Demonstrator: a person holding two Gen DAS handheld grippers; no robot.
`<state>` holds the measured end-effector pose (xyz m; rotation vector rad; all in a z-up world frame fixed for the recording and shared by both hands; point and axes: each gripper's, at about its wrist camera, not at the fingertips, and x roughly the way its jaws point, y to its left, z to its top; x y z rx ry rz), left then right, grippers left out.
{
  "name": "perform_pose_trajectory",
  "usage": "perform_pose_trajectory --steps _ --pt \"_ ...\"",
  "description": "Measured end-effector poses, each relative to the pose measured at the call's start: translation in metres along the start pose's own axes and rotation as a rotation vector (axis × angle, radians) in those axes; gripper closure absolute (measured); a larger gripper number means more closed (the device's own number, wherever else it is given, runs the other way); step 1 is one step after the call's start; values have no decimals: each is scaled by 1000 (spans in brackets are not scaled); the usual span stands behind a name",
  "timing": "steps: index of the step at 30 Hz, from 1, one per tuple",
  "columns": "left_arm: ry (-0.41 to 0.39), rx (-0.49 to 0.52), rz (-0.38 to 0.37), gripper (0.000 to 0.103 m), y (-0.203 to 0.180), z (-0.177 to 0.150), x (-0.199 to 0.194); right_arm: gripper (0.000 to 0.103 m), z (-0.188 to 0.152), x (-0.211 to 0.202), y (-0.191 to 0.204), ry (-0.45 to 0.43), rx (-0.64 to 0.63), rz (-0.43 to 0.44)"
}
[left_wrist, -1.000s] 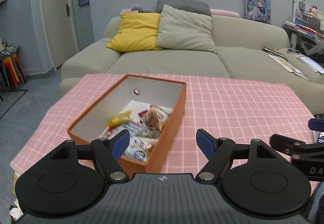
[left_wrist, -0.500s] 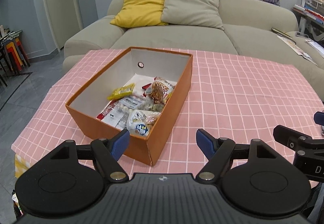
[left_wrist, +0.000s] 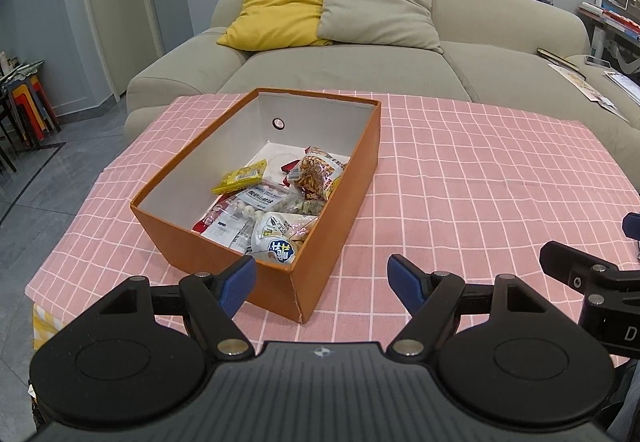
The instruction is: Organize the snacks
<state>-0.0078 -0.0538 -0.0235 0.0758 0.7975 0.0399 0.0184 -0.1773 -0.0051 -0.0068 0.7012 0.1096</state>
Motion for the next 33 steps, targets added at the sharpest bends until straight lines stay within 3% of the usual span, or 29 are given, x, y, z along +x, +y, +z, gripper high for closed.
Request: perform_pose_trajectory --steps 33 --pt "6 4 1 15 5 -1 0 4 -2 -1 1 0 -4 6"
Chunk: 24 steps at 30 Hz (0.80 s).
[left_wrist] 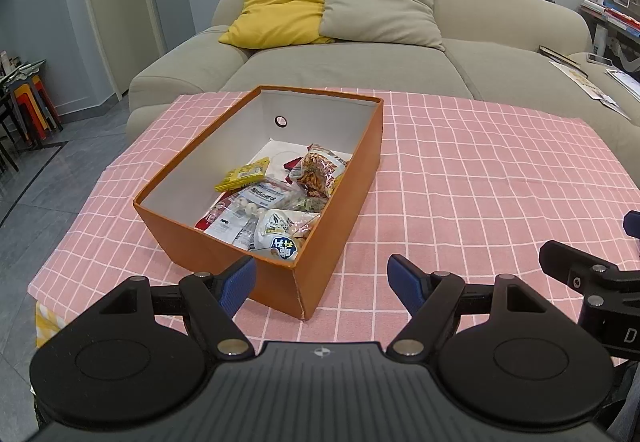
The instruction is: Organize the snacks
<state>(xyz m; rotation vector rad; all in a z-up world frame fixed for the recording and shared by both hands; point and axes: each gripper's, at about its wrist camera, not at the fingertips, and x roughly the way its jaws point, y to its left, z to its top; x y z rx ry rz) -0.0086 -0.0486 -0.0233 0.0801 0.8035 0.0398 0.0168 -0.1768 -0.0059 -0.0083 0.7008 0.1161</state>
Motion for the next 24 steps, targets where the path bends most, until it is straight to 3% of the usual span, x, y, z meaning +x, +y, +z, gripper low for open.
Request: perform_pose_trajectory --steps 24 --pt "-2 0 0 16 2 2 -3 4 -1 0 1 0 0 -1"
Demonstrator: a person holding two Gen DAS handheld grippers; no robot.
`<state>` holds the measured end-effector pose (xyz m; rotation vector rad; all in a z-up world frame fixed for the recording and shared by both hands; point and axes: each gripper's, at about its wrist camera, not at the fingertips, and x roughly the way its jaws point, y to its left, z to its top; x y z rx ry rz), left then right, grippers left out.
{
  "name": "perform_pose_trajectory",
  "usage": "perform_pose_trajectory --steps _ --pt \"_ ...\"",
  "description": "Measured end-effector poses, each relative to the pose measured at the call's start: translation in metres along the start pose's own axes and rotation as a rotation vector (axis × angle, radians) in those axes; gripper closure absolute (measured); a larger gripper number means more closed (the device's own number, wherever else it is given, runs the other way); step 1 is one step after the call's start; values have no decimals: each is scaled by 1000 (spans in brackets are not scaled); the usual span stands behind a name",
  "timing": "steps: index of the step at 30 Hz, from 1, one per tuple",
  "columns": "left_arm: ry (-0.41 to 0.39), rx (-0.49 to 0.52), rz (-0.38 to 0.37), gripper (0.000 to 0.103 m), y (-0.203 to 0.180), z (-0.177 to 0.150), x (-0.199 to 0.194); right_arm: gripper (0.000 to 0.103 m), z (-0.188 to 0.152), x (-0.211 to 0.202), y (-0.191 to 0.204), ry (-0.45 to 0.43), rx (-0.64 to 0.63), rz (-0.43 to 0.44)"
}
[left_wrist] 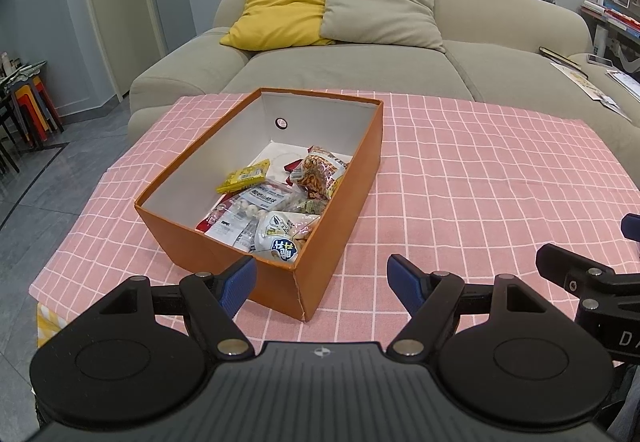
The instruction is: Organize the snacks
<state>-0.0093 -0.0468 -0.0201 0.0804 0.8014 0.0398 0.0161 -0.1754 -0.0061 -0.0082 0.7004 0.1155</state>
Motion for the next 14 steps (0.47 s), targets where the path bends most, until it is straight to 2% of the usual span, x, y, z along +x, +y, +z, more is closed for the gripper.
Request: perform_pose_trajectory --steps 14 --pt "-14 3 -7 16 -2 0 -2 4 0 0 -1 1 0 1"
